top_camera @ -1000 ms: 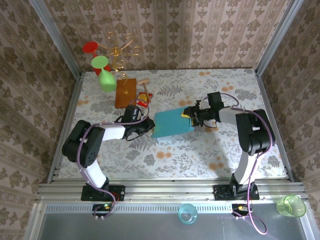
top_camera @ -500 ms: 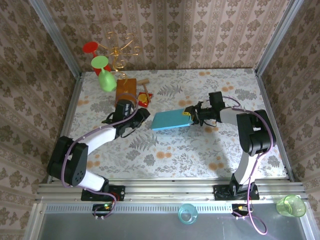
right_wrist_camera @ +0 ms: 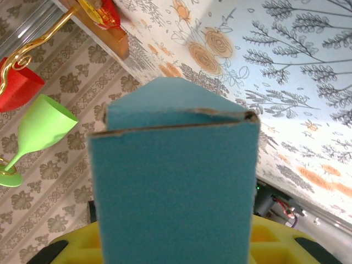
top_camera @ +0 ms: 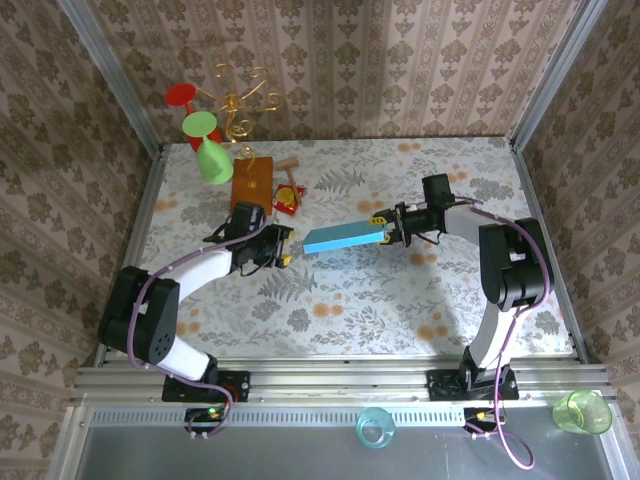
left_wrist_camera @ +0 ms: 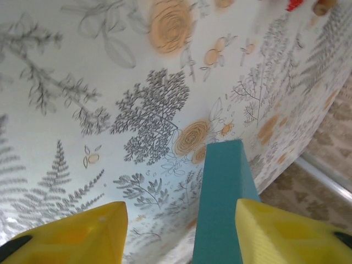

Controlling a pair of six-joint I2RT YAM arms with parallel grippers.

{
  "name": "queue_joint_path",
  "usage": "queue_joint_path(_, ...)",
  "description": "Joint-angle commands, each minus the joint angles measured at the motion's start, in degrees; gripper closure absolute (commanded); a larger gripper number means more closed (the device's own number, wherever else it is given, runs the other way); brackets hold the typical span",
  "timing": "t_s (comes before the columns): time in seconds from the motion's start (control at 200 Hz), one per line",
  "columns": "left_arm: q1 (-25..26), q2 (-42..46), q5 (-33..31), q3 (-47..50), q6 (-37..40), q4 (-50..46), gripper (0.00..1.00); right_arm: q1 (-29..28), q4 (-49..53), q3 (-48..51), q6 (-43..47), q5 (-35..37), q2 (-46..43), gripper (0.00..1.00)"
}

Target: Fold the paper box

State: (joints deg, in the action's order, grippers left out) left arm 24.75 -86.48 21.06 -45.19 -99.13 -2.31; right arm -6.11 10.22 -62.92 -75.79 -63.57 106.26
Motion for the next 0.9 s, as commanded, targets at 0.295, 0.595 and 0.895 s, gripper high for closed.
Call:
queue_joint_path(0.295,3.8,-6.5,5.6,1.0,-25.1,15.9,0.40,0.0,3.1,-2.8,-3.9,-4.5,3.2,0.68)
queue_joint_path(0.595,5.1,-8.9,5.4,0.8,-28.7,21.4,0.47,0.1,1.4,-2.1,-4.9,-5.0,5.3,0.68)
queue_joint_path(0.895,5.5,-8.3,3.7,2.5,-30.8,23.3,0.67,0.6,1.1,-2.2,-5.1,-4.8,6.5,0.64)
